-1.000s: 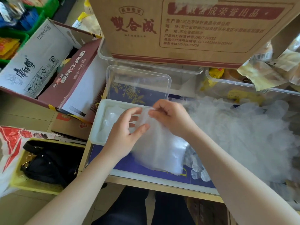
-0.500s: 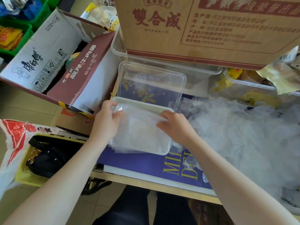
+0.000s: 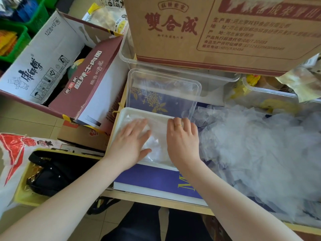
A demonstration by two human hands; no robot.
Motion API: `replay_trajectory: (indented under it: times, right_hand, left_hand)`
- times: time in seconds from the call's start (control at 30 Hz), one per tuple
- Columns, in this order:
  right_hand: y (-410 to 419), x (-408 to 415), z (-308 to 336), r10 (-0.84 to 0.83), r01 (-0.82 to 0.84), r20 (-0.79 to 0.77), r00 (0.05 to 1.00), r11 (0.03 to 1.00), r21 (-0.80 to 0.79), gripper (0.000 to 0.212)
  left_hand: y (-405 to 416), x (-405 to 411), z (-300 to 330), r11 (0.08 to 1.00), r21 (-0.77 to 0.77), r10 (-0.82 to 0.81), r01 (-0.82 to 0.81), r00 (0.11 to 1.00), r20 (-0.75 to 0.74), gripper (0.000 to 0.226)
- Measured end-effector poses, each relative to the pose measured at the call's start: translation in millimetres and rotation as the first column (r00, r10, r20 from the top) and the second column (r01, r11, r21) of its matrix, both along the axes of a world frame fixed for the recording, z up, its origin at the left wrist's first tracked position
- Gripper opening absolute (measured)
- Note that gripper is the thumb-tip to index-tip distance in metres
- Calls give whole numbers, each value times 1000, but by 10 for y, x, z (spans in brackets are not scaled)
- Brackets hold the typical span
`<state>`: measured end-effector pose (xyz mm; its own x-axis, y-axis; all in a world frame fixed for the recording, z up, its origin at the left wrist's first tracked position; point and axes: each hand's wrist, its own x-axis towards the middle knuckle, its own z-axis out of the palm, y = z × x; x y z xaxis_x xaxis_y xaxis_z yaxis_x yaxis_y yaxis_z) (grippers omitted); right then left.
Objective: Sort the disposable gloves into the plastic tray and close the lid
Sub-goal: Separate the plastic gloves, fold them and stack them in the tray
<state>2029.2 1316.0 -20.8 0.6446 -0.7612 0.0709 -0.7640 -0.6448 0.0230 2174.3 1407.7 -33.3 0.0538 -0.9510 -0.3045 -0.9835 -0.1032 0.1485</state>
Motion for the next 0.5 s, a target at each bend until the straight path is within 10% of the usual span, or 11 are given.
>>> replay_trajectory:
  times: [0.1,0.33,0.5]
  right_hand:
    - [62,37,-157,217,-213,194,957,976,-39,26]
    - [92,139,-276,252,-254,87,964,769,586,78]
    - [11,94,-244,299,-210,-109,948,846,491,81]
  left_hand:
    - [-69,13,-51,994,105,-37,34,999,33,65]
    - [-75,30,-44,967,245,120,-65,969,-217,72]
    - [-123,142,65,998,37,-64,60,992,112,47]
